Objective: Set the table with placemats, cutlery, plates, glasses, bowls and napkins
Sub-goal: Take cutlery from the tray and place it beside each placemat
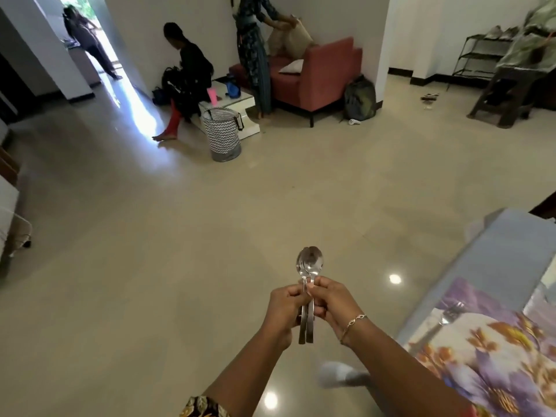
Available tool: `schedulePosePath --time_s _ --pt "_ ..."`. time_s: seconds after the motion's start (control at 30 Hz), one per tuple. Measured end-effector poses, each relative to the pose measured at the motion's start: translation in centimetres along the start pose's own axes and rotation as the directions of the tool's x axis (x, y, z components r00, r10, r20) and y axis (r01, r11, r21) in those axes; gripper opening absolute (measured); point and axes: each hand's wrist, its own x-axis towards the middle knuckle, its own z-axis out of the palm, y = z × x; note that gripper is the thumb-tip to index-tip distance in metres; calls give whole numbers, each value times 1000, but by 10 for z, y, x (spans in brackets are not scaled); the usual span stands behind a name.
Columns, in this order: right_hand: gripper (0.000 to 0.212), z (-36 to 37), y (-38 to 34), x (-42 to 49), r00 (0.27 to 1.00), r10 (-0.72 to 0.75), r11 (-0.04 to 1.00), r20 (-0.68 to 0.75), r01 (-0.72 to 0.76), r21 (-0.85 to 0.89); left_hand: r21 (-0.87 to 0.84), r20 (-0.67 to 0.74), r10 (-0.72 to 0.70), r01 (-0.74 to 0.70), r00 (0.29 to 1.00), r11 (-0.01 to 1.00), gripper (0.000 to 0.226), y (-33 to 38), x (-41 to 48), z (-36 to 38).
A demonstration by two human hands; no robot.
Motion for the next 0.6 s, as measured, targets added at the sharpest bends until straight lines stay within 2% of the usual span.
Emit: schedulePosePath --time_s 0.23,0.47,0.6 --pt "21 -1 -37 83 996 18 989 -87 -5 151 61 111 -30 24 993 998 15 55 88 -6" --pt "21 15 -60 180 955 68 939 -290 37 342 149 248 -81 44 965 988 14 103 196 -26" --pt "21 28 -82 226 917 97 932 -386 52 357 216 314 -93 24 945 976 15 128 251 -39"
